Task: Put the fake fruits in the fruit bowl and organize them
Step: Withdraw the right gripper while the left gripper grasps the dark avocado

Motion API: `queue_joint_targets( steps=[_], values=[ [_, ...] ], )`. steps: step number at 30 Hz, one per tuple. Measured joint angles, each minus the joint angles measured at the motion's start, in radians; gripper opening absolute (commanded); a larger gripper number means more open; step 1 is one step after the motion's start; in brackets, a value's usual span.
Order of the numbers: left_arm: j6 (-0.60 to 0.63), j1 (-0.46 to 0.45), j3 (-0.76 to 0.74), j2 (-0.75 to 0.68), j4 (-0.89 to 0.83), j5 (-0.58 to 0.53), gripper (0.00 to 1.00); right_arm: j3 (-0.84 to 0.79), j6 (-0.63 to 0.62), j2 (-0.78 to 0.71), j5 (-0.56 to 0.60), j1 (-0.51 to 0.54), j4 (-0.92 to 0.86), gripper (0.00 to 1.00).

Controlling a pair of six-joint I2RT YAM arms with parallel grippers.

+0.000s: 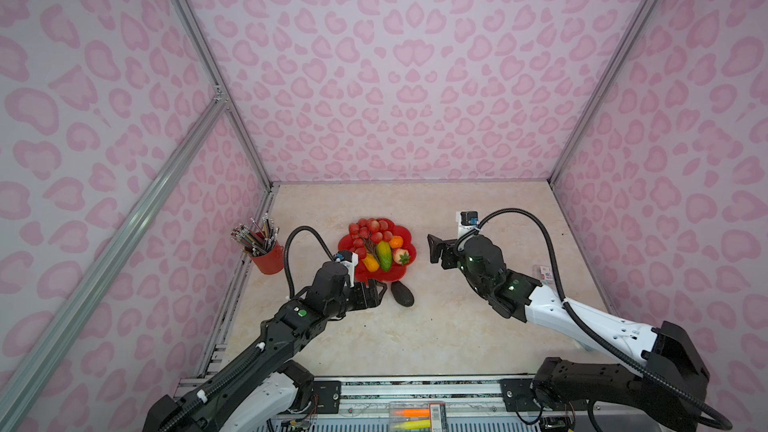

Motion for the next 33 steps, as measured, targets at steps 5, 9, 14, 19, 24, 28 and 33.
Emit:
queue_joint_targets(
  steps=[5,9,14,19,24,28,33],
  values=[
    [0.007,-0.060,0.065,0.154,-0.001,-0.004,0.89,-0.102,0.051,-0.130,0.015,-0.053,-0.026,0.98],
    [0.019,-0.094,0.109,0.280,0.005,-0.025,0.89,-0.163,0.074,-0.236,0.017,-0.087,-0.055,0.98],
    [0.033,-0.110,0.142,0.383,0.005,-0.047,0.90,-0.203,0.081,-0.330,0.023,-0.125,-0.089,0.98],
    [0.041,-0.116,0.187,0.468,0.031,-0.063,0.89,-0.222,0.082,-0.361,0.014,-0.149,-0.115,0.98],
    [0.055,-0.122,0.213,0.557,0.043,-0.063,0.85,-0.229,0.082,-0.361,0.004,-0.153,-0.129,0.98],
    [0.056,-0.122,0.217,0.600,0.075,-0.048,0.75,-0.228,0.082,-0.360,0.000,-0.155,-0.129,0.98],
    [0.060,-0.124,0.224,0.625,0.112,-0.040,0.54,-0.228,0.081,-0.359,0.000,-0.161,-0.129,0.98]
  ],
)
